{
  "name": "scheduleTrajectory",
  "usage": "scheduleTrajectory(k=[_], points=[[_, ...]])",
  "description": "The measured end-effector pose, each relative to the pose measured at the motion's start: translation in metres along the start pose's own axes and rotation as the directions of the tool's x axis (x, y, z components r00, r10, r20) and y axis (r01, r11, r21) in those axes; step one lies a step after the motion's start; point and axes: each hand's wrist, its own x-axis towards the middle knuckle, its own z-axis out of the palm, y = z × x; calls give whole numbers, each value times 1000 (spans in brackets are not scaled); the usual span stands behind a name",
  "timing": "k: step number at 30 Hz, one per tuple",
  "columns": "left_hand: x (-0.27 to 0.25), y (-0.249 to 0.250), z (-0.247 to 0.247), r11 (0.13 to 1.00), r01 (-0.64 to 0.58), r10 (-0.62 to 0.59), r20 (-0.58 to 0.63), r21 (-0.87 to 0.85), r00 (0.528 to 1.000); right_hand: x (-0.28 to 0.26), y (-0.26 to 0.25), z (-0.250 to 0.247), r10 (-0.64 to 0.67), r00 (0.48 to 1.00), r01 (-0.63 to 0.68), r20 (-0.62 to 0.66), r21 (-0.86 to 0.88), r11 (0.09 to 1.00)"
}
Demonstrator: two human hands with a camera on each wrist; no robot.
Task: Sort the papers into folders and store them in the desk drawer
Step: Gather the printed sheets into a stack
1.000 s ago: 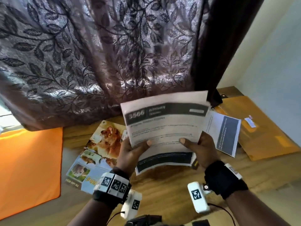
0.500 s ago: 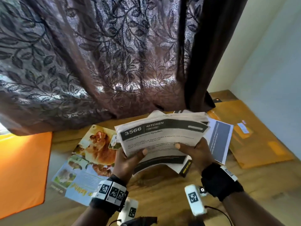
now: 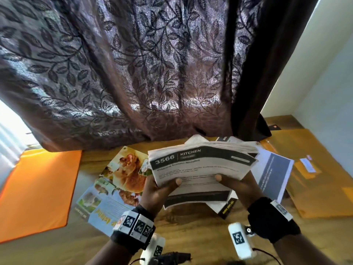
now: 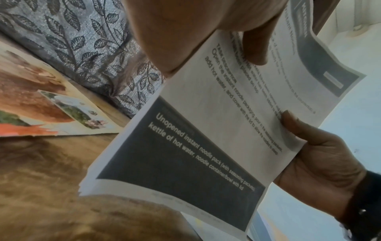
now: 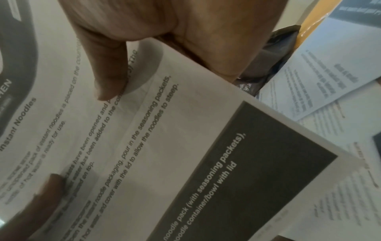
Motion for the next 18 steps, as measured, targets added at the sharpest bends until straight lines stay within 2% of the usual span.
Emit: scheduleTrajectory(k=[2, 4, 7, 9, 14, 18], points=[[3, -4, -3, 1000, 17, -17, 33, 9, 999, 2, 4, -5, 25, 999, -25, 29, 0, 1000], [4, -16, -8, 996, 85, -87, 49, 40, 995, 3, 18, -10, 122, 990, -119, 75, -48, 992], [-3, -31, -12, 985, 136, -137, 3, 102, 991, -3, 42, -17, 301, 946, -283, 117, -151, 947], [-5, -30, -10, 981, 152, -152, -13, 117, 988, -5, 47, -17, 346, 932, -327, 105, -164, 931], [-1, -35, -11, 971, 193, -185, -66, 142, 981, 7, 38, -16, 337, 932, -296, 135, -254, 921], [2, -39, -9, 976, 177, -162, -116, 131, 980, 18, 35, -20, 281, 950, -224, 134, -335, 915]])
